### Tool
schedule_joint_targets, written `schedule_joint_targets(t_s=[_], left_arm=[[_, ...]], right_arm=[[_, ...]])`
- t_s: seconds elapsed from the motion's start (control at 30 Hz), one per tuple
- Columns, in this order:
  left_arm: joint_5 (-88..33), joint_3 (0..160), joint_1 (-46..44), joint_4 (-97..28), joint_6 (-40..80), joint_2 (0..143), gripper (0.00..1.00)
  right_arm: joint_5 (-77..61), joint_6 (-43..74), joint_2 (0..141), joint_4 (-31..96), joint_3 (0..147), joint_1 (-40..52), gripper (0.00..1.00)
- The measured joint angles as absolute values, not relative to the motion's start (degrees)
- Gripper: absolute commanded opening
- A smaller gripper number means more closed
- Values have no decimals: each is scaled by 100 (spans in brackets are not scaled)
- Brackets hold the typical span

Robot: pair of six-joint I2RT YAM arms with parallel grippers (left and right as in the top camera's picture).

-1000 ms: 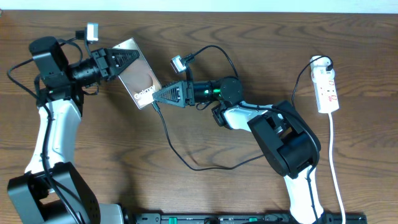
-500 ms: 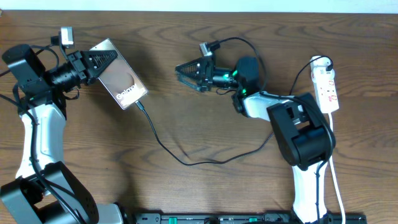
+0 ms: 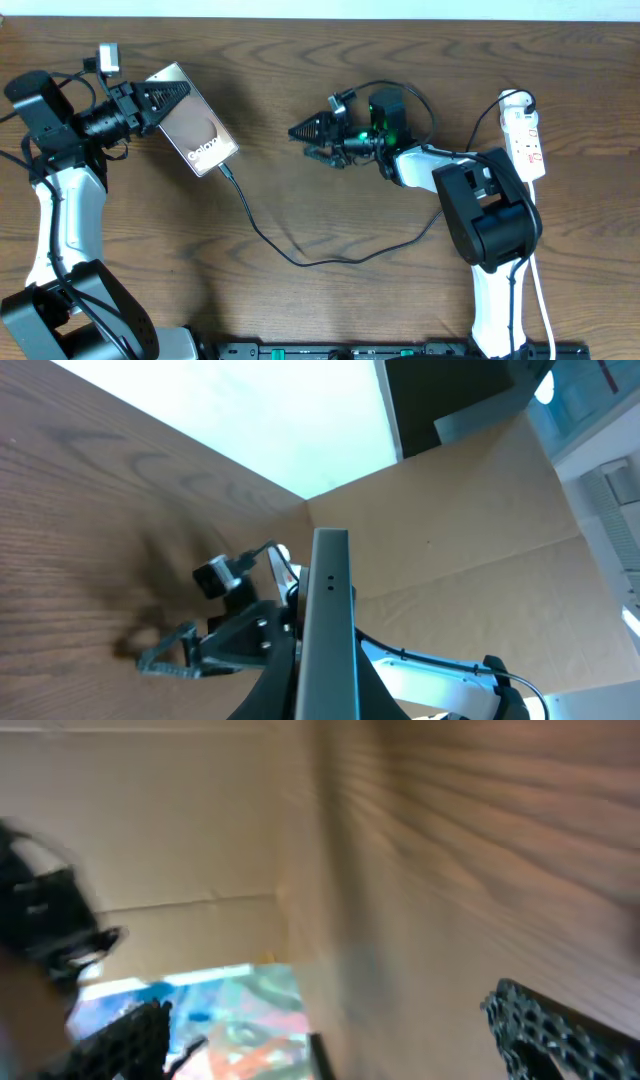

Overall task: Plug charger to phone and switch on socket
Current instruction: 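Open the right gripper and move it right toward the power strip, then lower the phone with the left gripper toward the table center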

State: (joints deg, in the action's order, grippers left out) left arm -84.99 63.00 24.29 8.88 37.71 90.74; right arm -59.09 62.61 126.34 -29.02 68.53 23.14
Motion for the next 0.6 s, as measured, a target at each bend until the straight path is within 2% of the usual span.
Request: schedule_joint_targets(t_s=[0.1, 0.3, 0.6], left_arm=[[-8499, 6300, 2429, 888, 3771, 9074, 7], [-8495, 6300, 2429, 884, 3769, 9074, 8], [-8259, 6132, 2226, 906, 3747, 9074, 7]], right_arm=[[-5590, 5636, 12453, -1918, 6840, 2309, 99], [-4469, 4397, 11183, 353, 6858, 2287, 99], [-1850, 3776, 9198, 3295, 6866, 2272, 99]])
